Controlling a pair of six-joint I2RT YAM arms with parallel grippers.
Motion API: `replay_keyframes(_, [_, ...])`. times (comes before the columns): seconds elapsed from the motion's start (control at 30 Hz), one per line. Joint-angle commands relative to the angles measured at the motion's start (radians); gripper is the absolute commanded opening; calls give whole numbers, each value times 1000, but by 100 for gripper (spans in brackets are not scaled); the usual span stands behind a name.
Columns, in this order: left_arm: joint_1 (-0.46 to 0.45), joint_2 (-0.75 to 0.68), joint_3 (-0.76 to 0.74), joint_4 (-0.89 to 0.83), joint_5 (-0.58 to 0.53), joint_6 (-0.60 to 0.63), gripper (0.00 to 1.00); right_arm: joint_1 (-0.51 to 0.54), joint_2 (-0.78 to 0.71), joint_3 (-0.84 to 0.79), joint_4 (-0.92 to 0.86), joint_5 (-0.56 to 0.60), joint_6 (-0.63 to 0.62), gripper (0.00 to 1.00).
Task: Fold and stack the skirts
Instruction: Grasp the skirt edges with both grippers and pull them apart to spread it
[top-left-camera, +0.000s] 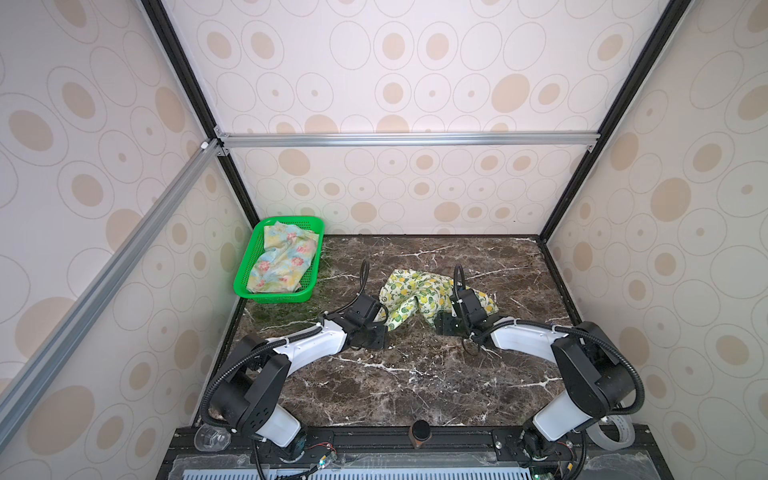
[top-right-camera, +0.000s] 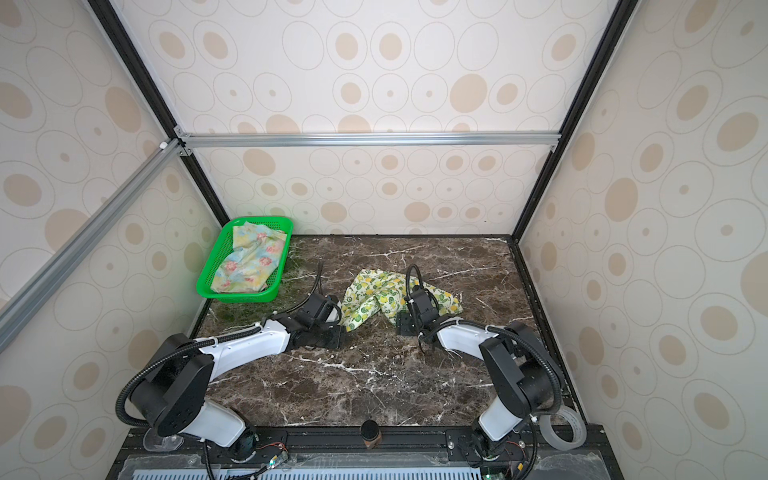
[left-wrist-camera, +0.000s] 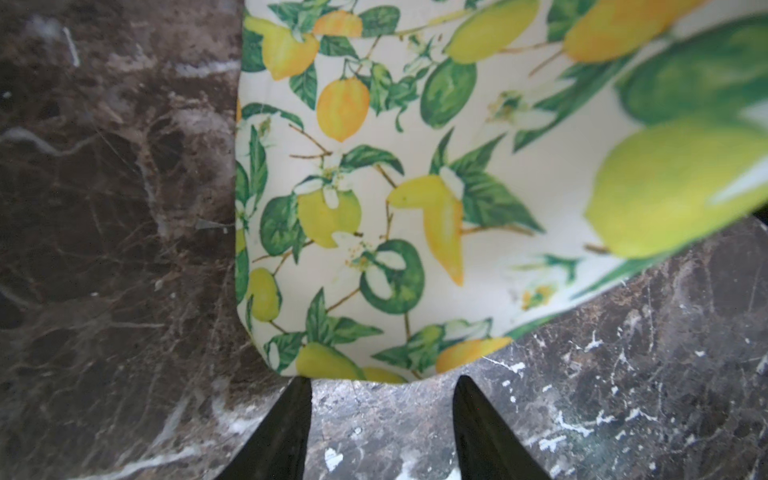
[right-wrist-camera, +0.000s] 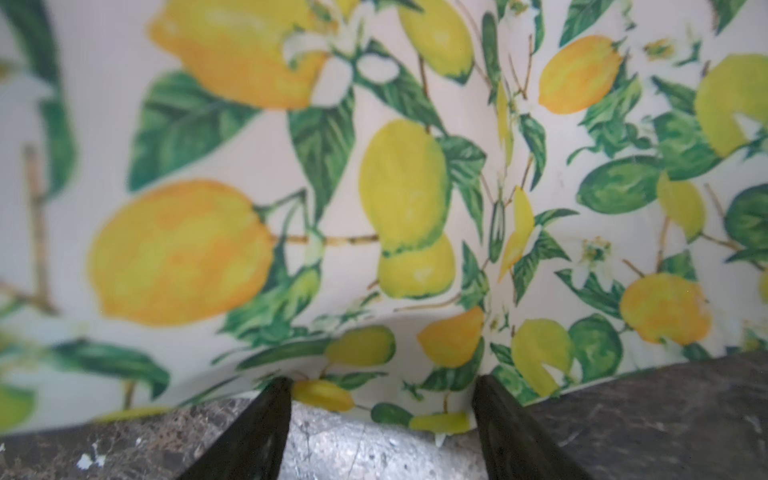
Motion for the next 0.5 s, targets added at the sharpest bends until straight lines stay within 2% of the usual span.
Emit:
replay_keyframes(0.0, [1,30,-7,27,-74,-36,51,5,34,38,0,41,-9,69])
replay_keyframes(0.1, [1,48,-3,58,-126,-45,46,4,51,52,-8,45,-27,50])
replay_keyframes(0.2, [1,69,12,66,-182,-42,39,4,42,53,-20,32,-51,20])
replay_keyframes(0.3, [3,80,29,63,-244,-35,31,4,11,45,-41,40,-65,3])
replay_keyframes(0.33, [3,83,34,63,-262,-31,29,5,-4,45,-54,47,-72,0])
replay_keyframes(0.47, [7,94,62,48,-322,-14,24,5,-71,42,-122,52,-93,0])
